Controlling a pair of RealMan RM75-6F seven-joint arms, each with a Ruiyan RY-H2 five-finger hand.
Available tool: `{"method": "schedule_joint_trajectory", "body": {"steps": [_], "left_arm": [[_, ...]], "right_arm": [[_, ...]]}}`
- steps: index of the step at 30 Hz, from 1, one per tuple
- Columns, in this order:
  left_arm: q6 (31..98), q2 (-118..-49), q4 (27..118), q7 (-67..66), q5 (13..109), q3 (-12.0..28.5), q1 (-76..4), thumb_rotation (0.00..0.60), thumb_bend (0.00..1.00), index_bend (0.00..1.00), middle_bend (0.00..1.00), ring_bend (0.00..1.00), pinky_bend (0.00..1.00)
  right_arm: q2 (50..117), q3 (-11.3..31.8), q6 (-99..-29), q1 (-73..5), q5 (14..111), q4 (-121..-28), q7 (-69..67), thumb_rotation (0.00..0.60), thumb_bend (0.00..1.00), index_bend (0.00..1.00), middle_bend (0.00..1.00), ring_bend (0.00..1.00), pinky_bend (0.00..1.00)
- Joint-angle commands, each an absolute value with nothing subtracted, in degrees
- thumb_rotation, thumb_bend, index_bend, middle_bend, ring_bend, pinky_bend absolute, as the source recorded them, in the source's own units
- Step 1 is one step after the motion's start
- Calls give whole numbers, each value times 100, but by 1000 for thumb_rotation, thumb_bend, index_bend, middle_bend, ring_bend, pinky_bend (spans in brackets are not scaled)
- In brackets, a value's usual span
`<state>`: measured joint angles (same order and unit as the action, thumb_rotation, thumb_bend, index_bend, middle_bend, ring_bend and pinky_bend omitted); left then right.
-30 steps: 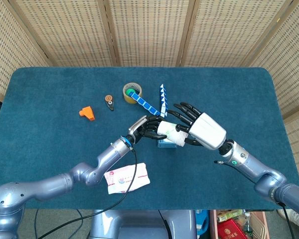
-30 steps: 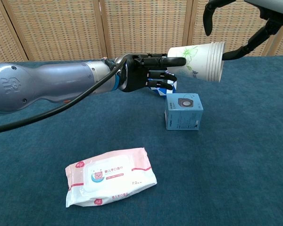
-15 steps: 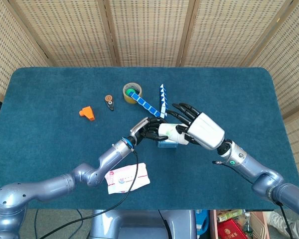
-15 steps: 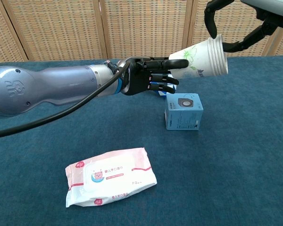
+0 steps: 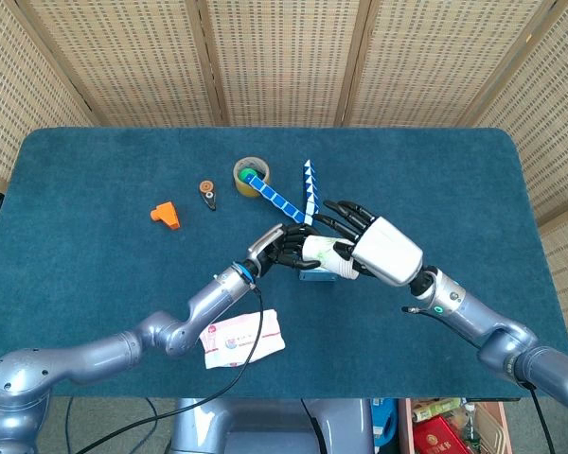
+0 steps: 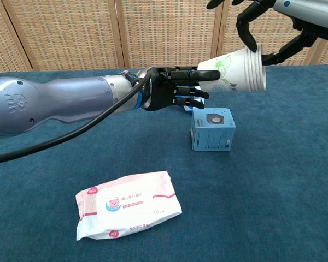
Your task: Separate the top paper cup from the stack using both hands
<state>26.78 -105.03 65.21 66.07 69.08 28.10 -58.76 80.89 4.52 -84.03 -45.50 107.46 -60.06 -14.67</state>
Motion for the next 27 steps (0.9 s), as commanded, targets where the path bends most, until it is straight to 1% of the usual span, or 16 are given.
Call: {"method": "schedule_joint_trajectory", "body": {"steps": [1,11,20,25,27], "left_arm": [[2675,-10500,6520,6602,6908,2818,-5869,600,151,471,492,502,501],[2690,-10310,6385,6648,6905,2849,-5712,600,152,471,492,502,501],[2820,-9910,6233,6608,7115,2757,-5459,600,152,471,492,502,501],[3320,-9166,6220,5967,7808,2378,-5187,600,152,471,492,502,501],[3572,-8765,6202,5477,8137,2154,-5078,600,152,471,492,502,501]], "right_arm": [[8101,437,-8424,-4549,10733,-5993,-1456,600,513,738,242,14,244],[8019,357,-8837,-4351,10696,-5753,-1589,600,513,743,255,18,247],[7794,234,-9125,-4028,10615,-5587,-1660,600,513,743,258,19,248],[7544,13,-9239,-3673,10582,-5438,-1619,600,513,743,258,19,248],[7471,-109,-9232,-3537,10607,-5332,-1512,600,514,743,258,19,248]]}}
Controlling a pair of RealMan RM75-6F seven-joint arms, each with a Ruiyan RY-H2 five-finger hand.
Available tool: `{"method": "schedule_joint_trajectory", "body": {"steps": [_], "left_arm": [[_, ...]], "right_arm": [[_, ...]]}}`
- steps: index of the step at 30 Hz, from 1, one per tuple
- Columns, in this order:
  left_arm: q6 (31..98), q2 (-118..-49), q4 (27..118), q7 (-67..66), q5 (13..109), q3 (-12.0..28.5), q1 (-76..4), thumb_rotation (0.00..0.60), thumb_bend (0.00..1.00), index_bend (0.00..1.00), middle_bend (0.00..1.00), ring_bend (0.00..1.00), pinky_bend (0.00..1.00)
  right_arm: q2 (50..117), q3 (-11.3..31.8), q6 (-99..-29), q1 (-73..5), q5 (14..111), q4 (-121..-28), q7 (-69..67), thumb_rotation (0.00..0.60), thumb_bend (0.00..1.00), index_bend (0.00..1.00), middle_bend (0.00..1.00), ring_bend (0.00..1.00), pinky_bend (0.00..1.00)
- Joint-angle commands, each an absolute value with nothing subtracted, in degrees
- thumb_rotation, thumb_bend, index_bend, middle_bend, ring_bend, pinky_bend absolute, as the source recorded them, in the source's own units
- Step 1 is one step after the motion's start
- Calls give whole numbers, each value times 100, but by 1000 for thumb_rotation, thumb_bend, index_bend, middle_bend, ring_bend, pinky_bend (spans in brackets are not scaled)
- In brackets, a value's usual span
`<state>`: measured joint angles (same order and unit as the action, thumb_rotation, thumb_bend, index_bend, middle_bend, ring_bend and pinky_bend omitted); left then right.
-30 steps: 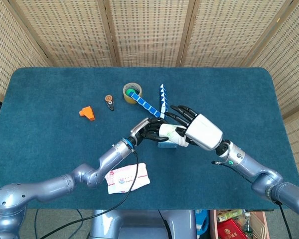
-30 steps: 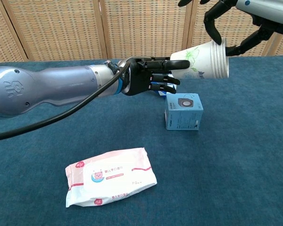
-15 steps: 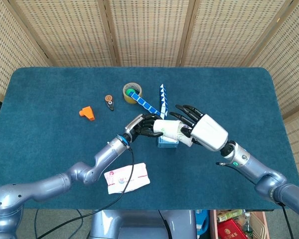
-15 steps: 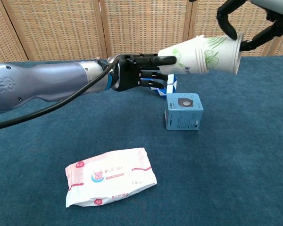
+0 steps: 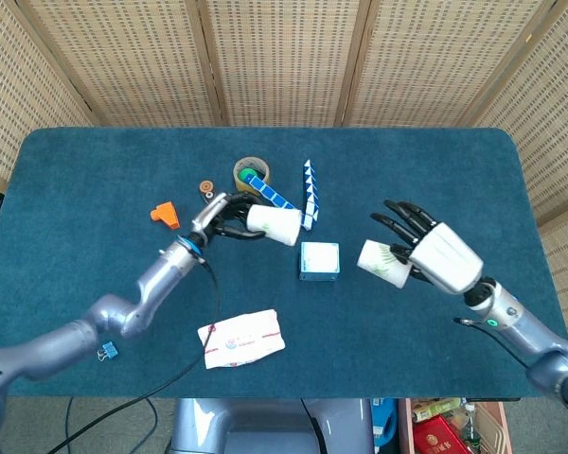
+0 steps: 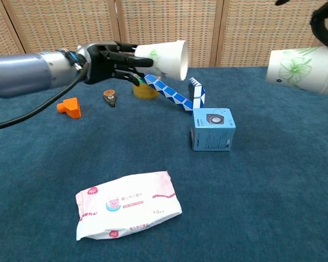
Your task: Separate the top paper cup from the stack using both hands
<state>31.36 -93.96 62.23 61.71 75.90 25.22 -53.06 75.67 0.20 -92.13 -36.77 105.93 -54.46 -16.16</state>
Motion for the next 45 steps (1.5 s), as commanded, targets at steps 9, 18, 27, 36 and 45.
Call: {"method": "schedule_joint_trajectory", "body": {"steps": [9,18,27,36,45], "left_arm": [[4297,-7618,6245,3409,8619,1520,-4587,600,152,490,509,502,501],[4907,-7520,6034,1273,8606,947,-4039,600,155,495,512,502,501],[4970,-7954,5596,575,8372,654,-3803,600,158,463,437,407,478],[5236,-7841,5686,936,8346,587,-3668,600,146,0,0,0,53],[6533,-6909,7302,1457,7954,838,-2811,600,130,0,0,0,0]], "right_arm": [[7442,-502,-8943,-3204,10692,-5238,-1104,600,516,744,257,20,251],[7915,-602,-8582,-3071,10615,-5112,-866,600,516,743,251,21,254],[8308,-558,-8326,-3073,10487,-4842,-835,600,516,625,201,22,254],[8158,-370,-8119,-2942,10070,-5431,-727,600,0,0,0,0,97],[7074,-56,-8670,-2197,9281,-7986,-113,600,0,0,0,0,10]]}}
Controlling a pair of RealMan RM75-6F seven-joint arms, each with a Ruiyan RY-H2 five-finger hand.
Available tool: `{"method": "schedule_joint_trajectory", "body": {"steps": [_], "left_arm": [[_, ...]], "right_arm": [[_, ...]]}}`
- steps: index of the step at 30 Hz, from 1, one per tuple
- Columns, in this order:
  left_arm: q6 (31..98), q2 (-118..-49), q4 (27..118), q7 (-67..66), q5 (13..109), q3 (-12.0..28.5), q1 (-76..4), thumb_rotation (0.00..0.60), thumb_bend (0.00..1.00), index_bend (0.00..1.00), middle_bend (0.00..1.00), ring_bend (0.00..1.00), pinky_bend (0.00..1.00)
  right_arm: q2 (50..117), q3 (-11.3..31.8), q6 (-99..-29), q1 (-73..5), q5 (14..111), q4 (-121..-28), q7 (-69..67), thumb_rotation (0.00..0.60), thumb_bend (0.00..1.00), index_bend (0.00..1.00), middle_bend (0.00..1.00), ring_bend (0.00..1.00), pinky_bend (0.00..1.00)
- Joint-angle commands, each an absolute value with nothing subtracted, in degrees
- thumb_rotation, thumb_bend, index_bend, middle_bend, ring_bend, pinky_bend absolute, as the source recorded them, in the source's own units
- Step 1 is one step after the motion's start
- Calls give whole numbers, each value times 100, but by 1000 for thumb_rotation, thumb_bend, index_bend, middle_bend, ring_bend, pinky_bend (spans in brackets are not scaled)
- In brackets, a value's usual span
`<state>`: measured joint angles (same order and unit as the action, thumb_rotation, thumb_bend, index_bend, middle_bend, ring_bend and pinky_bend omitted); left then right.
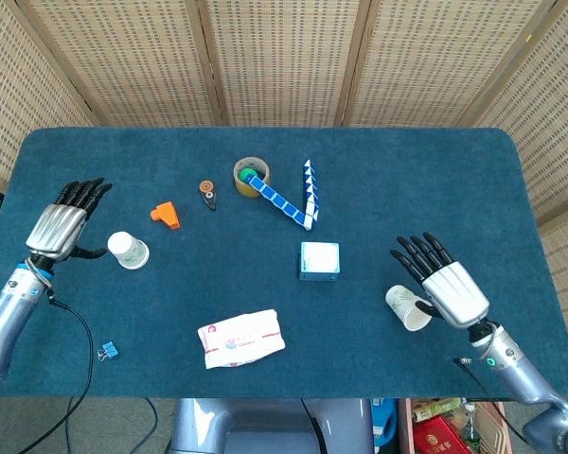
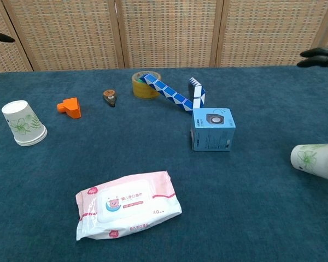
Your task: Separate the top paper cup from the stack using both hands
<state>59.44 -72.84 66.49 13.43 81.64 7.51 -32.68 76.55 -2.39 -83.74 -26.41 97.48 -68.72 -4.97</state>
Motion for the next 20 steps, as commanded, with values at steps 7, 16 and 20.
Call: {"method": "schedule_joint_trajectory", "body": {"steps": [7,16,20], "left_arm": [[7278,-6579,8334,1085,7664,743,-2113,600,124,0,0,0,0],[8253,-6570,8922,347,7877,544,-1485,600,123,0,0,0,0],[8237,-6553,8978,264,7949,510,-1460,600,123,0,0,0,0]], "right_arm": [[6931,36,-9113,-1614,8882,-8503,-209,600,0,0,0,0,0],[7029,31,-9457,-1028,8631,-8796,536,600,0,0,0,0,0],[6997,42,-9427,-977,8687,-8806,538,600,0,0,0,0,0]]}}
